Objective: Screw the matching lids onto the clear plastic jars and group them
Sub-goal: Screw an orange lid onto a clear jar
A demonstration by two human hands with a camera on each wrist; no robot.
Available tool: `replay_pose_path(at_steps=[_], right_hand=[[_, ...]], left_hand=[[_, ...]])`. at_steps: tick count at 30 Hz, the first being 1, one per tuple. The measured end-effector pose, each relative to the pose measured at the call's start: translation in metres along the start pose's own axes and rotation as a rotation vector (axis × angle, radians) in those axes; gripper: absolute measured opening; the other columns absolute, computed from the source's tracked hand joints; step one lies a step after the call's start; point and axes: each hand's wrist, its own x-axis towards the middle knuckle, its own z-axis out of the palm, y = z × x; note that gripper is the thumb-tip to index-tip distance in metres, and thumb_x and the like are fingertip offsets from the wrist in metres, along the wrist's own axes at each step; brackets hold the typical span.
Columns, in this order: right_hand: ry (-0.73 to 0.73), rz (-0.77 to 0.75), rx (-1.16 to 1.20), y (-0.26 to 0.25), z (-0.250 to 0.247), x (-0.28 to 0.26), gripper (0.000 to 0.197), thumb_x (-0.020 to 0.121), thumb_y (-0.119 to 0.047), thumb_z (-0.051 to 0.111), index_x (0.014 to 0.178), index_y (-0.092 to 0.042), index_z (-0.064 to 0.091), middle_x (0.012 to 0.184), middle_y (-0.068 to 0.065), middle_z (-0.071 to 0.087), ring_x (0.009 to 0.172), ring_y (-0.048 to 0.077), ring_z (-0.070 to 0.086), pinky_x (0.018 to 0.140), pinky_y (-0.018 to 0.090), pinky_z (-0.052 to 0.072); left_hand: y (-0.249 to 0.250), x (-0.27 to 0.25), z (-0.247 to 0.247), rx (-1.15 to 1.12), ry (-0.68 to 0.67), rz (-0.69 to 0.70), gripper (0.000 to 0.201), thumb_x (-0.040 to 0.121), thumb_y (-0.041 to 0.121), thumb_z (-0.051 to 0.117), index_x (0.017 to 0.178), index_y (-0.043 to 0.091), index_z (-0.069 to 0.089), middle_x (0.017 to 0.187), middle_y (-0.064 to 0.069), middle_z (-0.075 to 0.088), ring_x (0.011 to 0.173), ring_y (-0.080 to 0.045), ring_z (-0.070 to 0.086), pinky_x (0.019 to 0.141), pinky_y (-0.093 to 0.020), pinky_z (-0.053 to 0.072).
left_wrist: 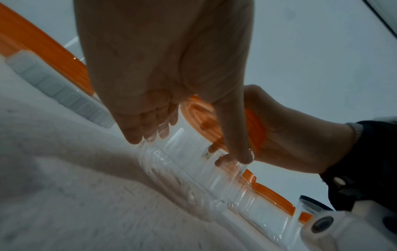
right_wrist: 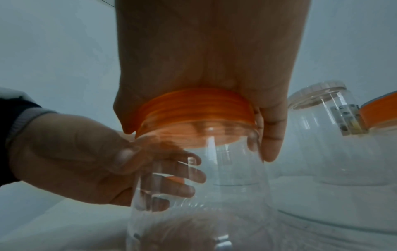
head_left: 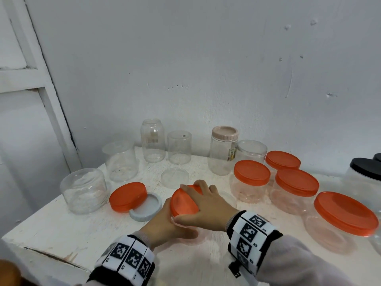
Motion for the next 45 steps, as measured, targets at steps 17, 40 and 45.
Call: replay_pose_path(at_steps=[17, 40, 45], right_hand=[[0.017, -0.007, 0.059, 0.008, 0.002, -0.008, 0.091, 0.072, -0.072, 0.058, 0.146, -0.048, 0.010, 0.145, -0.016, 0.010, 0.127, 0.021, 0.020, 0.097, 0.036, 0.033], [0.307, 0.623, 0.113, 0.082, -0.040, -0.105, 0.091, 0.071, -0.059, 0.071, 0.147, -0.035, 0.028, 0.143, -0.005, 0.028, 0.125, 0.023, 0.032, 0.104, 0.042, 0.038], [0.326, 0.771, 0.063, 0.086, -0.042, -0.104, 0.086, 0.076, -0.062, 0.064, 0.148, -0.036, 0.025, 0.151, -0.002, 0.022, 0.134, 0.031, 0.023, 0.106, 0.049, 0.030]], left_hand=[[0.037, -0.014, -0.125, 0.687, 0.353, 0.066, 0.054, 0.081, 0.034, 0.073, 0.130, 0.025, 0.051, 0.130, 0.014, 0.049, 0.123, -0.009, 0.046, 0.100, -0.022, 0.032], [-0.062, 0.024, -0.266, 0.881, 0.310, -0.312, 0.147, 0.019, 0.101, 0.045, 0.145, 0.027, 0.030, 0.138, -0.011, 0.046, 0.125, -0.032, 0.047, 0.102, -0.042, 0.040], [-0.056, 0.018, -0.269, 0.801, 0.362, -0.235, 0.148, 0.014, 0.100, 0.048, 0.145, 0.033, 0.026, 0.140, -0.014, 0.047, 0.127, -0.035, 0.045, 0.101, -0.045, 0.040]])
